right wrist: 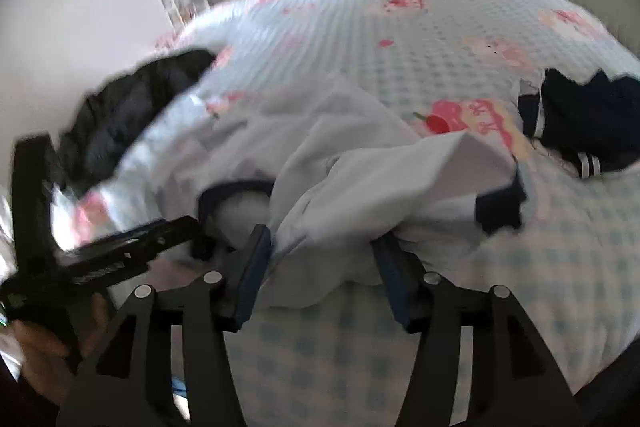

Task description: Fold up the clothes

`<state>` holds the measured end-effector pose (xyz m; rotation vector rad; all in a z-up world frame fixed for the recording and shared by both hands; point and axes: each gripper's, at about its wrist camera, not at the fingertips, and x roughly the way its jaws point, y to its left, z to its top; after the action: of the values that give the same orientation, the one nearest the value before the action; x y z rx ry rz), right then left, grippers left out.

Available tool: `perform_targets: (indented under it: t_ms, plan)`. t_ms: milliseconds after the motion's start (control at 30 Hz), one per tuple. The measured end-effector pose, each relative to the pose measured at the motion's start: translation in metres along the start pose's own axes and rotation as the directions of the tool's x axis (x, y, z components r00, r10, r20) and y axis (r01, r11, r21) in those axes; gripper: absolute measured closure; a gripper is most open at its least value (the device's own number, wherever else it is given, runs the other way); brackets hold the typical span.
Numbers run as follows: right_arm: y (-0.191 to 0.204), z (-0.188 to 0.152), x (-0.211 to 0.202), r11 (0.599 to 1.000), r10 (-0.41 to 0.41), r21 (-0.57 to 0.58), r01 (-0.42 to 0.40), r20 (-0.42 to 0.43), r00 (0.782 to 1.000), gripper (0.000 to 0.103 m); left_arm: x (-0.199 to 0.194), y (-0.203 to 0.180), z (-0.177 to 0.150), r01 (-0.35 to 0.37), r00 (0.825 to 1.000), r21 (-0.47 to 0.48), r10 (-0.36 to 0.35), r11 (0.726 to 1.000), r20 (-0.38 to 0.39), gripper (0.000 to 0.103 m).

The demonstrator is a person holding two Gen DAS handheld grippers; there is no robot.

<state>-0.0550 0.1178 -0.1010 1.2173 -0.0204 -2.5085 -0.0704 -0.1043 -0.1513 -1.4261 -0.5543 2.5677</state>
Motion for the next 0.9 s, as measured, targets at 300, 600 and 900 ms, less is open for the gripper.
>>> perform_targets:
  t_ms: [300, 600, 900]
  plan:
    - [-0.048, 0.006, 0.000, 0.983, -0.179, 0.030, 0.179, 0.013, 0.984, 0.092, 0.004, -0.037, -0.008, 0.000, 1.000, 0.122, 0.002, 0.993, -0.021, 0.041]
    - [-0.115, -0.006, -0.053, 0.952, -0.283, 0.143, 0.271, 0.079, 0.956, 0.095, -0.029, -0.038, -0.006, -0.093, 0.993, 0.129, 0.083, 0.987, 0.084, 0.086]
    - [-0.137, -0.007, -0.068, 0.947, -0.228, 0.244, 0.207, 0.059, 0.972, 0.094, -0.022, -0.026, -0.013, -0.048, 0.999, 0.155, 0.050, 0.987, -0.005, 0.053]
